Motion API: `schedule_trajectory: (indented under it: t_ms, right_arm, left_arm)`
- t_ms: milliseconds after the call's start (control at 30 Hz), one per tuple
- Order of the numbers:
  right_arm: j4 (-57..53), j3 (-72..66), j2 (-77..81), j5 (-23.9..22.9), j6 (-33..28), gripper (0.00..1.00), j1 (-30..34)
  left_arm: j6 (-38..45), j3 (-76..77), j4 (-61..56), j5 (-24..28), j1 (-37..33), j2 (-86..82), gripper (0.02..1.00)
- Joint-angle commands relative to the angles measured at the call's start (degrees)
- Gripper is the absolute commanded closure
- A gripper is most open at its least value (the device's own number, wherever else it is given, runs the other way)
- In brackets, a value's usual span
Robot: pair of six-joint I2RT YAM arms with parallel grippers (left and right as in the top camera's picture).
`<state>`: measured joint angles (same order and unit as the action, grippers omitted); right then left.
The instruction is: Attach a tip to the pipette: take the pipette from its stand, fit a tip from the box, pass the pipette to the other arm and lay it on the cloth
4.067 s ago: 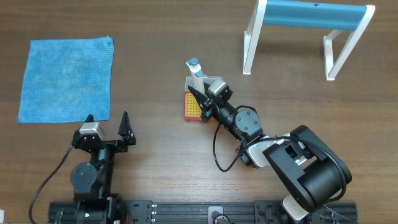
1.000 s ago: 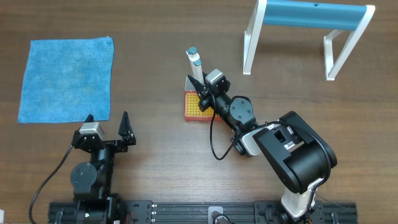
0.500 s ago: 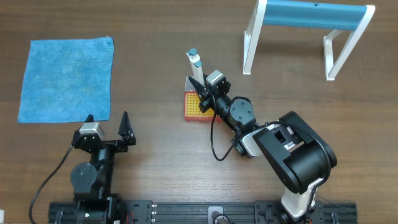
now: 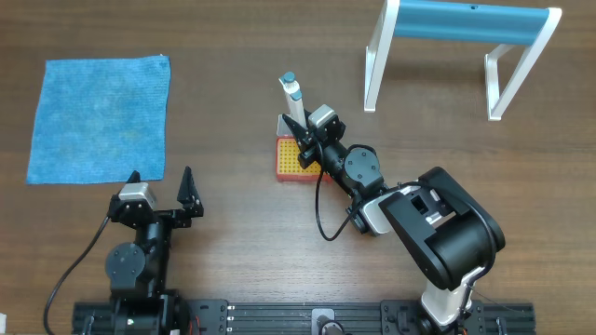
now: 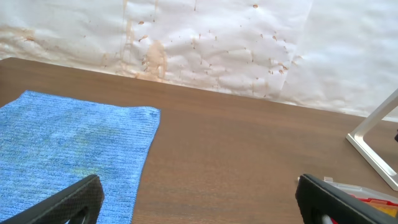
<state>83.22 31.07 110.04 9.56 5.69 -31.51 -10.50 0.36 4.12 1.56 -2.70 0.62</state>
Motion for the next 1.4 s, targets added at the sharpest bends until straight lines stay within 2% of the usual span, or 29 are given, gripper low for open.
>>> schedule_trajectory:
  t_ms: [33, 233, 367, 1267, 1400]
  right_arm:
    - [0.7, -0.5, -2.3, 0.6, -0.2, 0.921, 0.1]
    - [0.7, -0.5, -2.4, 0.9, -0.2, 0.921, 0.0]
    - [0.5, -0.5, -2.4, 5.1, -0.2, 0.921, -0.9]
    - [-1.0, -0.1, -2.3, 4.2, -1.7, 0.921, 0.6]
    - [-1.0, 0.8, -2.3, 5.6, -1.7, 0.921, 0.6]
  left_arm:
    - [0.5, 0.0, 0.4, 0.2, -0.2, -0.3, 0.023]
    - [0.5, 0.0, 0.4, 0.2, -0.2, -0.3, 0.023]
    - [0.5, 0.0, 0.4, 0.2, -0.2, -0.3, 0.023]
    - [0.5, 0.0, 0.4, 0.2, -0.2, -0.3, 0.023]
    - [0.5, 0.0, 0.4, 0.2, -0.2, -0.3, 0.02]
